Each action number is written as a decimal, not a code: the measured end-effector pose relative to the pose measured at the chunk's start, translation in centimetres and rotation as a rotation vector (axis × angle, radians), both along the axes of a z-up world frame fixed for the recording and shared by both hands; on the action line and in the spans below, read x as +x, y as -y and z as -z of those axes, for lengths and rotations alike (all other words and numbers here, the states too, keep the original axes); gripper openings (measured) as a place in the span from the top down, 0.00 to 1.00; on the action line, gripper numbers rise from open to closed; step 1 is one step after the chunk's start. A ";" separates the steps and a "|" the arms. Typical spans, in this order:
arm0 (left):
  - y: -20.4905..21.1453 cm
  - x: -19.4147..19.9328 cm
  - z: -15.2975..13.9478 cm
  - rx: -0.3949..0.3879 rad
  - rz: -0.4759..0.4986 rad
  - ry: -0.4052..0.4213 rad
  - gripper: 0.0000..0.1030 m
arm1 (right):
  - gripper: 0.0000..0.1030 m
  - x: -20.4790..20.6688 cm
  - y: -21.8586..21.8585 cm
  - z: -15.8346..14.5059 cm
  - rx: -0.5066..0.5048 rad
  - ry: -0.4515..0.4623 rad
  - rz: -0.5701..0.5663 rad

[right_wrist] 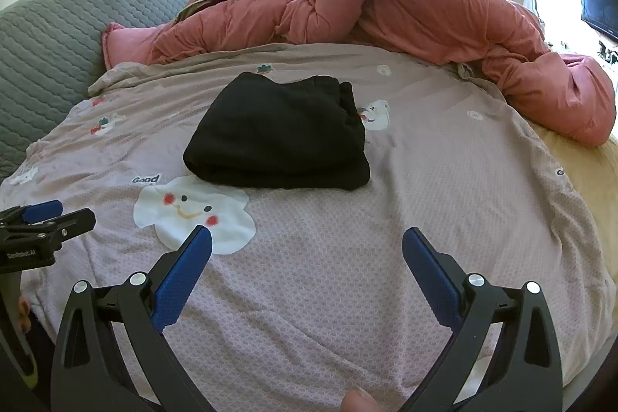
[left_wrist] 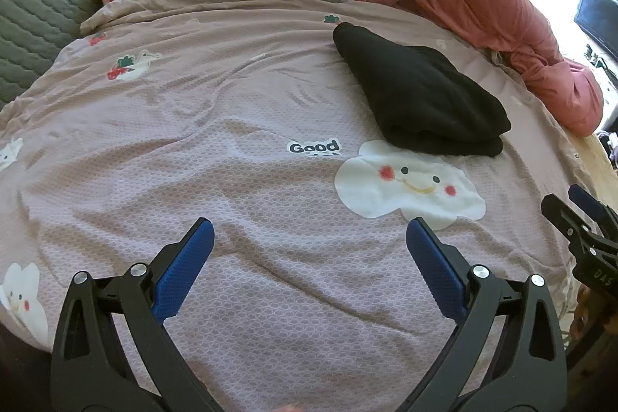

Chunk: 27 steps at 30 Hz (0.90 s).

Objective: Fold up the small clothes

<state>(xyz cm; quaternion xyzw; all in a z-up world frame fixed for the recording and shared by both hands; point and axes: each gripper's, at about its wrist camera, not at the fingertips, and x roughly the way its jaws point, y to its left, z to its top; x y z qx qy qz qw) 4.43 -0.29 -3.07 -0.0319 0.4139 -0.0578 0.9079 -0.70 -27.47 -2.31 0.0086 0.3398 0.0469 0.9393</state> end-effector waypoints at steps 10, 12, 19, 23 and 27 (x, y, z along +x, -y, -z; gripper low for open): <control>0.1 -0.2 -0.2 0.004 -0.003 0.006 0.09 | 0.05 -0.2 -0.4 -0.2 -0.006 0.005 -0.005; 0.1 -0.2 -0.2 0.004 -0.003 0.007 0.09 | 0.05 -0.2 -0.4 -0.3 -0.006 0.005 -0.002; 0.1 -0.2 -0.3 0.008 -0.008 0.007 0.09 | 0.05 -0.2 -0.3 -0.3 -0.005 0.005 -0.005; 0.1 -0.2 -0.3 0.011 -0.013 0.004 0.09 | 0.05 -0.2 -0.3 -0.4 -0.005 0.004 -0.005; 0.1 -0.2 -0.3 0.011 -0.012 0.003 0.09 | 0.05 -0.2 -0.3 -0.4 -0.006 0.003 -0.006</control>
